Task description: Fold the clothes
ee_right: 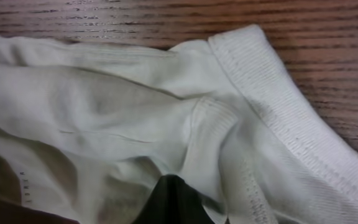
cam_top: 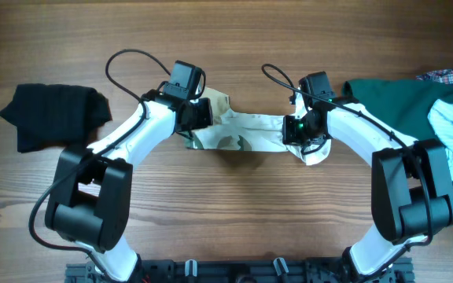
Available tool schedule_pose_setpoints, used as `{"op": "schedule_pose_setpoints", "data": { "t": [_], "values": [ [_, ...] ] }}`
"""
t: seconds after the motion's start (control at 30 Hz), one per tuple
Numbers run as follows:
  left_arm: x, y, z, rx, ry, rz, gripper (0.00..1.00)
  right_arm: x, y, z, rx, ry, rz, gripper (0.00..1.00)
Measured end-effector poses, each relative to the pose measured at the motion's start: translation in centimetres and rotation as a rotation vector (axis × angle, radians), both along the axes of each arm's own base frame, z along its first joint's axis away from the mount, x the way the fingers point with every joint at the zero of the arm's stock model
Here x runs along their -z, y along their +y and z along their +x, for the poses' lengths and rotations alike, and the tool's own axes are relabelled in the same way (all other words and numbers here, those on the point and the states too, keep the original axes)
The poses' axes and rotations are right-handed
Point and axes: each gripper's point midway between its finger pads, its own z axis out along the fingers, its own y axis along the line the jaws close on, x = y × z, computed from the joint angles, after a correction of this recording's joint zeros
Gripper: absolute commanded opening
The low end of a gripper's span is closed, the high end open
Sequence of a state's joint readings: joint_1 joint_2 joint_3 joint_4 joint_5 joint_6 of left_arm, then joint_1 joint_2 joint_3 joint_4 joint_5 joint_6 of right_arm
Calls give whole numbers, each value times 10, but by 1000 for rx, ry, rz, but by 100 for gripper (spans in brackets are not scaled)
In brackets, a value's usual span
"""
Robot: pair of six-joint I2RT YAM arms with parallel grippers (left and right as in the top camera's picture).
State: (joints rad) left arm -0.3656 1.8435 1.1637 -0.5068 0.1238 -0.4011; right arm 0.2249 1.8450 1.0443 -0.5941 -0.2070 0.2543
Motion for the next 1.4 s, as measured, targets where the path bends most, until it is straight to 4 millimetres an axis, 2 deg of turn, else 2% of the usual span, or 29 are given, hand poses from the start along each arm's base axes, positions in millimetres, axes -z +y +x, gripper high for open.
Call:
{"op": "schedule_pose_setpoints", "data": {
  "t": [0.1, 0.33, 0.5, 0.63, 0.77, 1.2, 1.3, 1.4],
  "values": [
    [1, 1, -3, 1, 12, 5, 33, 0, 0, 0, -6, -2, -2, 4],
    [0, -10, 3, 20, -24, -9, 32, 0, 0, 0, -10, -3, -3, 4],
    [24, -24, -1, 60, 1, 3, 31, 0, 0, 0, -10, -3, -3, 4],
    [26, -26, 6, 66, -24, 0, 21, 0, 0, 0, -10, -3, -3, 4],
    [27, -25, 12, 78, -51, 21, 4, 0, 0, 0, -10, -3, -3, 4],
    [24, -16, 28, 51, -107, 50, 4, 0, 0, 0, -21, -6, -4, 4],
    [16, -20, 37, 48, -133, 42, 4, 0, 0, 0, -21, -6, -4, 4],
    [5, -23, 46, 47, -152, 34, 8, 0, 0, 0, -24, -7, -5, 4]
  ]
}}
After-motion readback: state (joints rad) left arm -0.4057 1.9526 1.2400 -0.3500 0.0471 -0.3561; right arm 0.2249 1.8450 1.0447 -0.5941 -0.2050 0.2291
